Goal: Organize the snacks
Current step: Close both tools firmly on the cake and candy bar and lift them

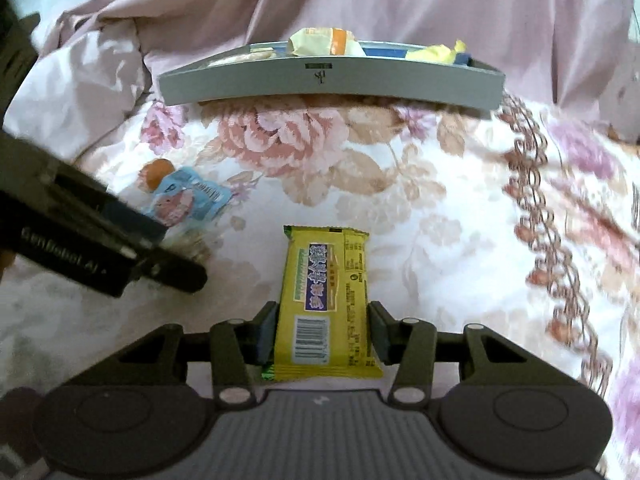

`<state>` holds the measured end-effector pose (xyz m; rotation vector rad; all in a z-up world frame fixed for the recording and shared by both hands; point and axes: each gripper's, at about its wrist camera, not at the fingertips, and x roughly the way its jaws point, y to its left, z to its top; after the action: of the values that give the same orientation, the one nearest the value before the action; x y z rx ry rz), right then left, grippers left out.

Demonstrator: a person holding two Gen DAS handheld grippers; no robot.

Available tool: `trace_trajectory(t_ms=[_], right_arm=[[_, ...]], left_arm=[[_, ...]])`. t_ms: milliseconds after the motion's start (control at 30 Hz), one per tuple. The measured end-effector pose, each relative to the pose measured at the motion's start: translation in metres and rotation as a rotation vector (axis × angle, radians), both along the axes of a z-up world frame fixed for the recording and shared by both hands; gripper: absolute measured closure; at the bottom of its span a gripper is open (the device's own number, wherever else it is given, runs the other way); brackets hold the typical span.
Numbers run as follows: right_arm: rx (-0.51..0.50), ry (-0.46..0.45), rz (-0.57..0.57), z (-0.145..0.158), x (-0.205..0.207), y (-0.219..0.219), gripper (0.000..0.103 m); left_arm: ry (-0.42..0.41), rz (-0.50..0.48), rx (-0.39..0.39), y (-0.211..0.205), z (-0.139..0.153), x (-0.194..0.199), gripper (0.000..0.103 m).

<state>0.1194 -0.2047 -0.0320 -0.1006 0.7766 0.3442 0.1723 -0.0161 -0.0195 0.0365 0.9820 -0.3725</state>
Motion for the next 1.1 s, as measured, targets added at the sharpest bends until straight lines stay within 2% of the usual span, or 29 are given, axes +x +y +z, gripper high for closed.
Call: trace_trajectory(t_ms=[100,200,267,400,667,733,967,1100], right_arm=[[-0.007,-0.012,0.024,0.001,-0.009,0.005,0.051],[-0.009,-0.022,0.05,0.0,-0.014,0.013,0.051],[-0.016,-0.03,0.071,0.0,-0.018,0.018,0.05],[-0.047,-0.061,0.106,-0.004,-0.021,0.029,0.049],[-0.038,-0.076,0.086,-0.012,-0.022,0.029,0.039],[-0.031,-0.074,0.078,-0.014,-0.02,0.027,0.036],[-0.032,-0.074,0.059,-0.018,-0.017,0.025,0.025],[-0.037,-0.077,0.056,-0.018,-0.017,0.026,0.025]], left_arm=[[-0.039,0.098,-0.019,0.009,-0.002,-0.018,0.048],[-0.067,0.207,-0.108,0.024,-0.002,-0.034,0.047],[-0.077,0.254,-0.127,0.03,-0.004,-0.041,0.047],[-0.103,0.228,-0.079,0.024,-0.009,-0.041,0.044],[-0.116,0.215,-0.087,0.024,-0.018,-0.04,0.032],[-0.113,0.206,-0.101,0.024,-0.018,-0.039,0.025],[-0.1,0.201,-0.115,0.025,-0.019,-0.037,0.024],[-0.101,0.198,-0.11,0.025,-0.019,-0.037,0.027]])
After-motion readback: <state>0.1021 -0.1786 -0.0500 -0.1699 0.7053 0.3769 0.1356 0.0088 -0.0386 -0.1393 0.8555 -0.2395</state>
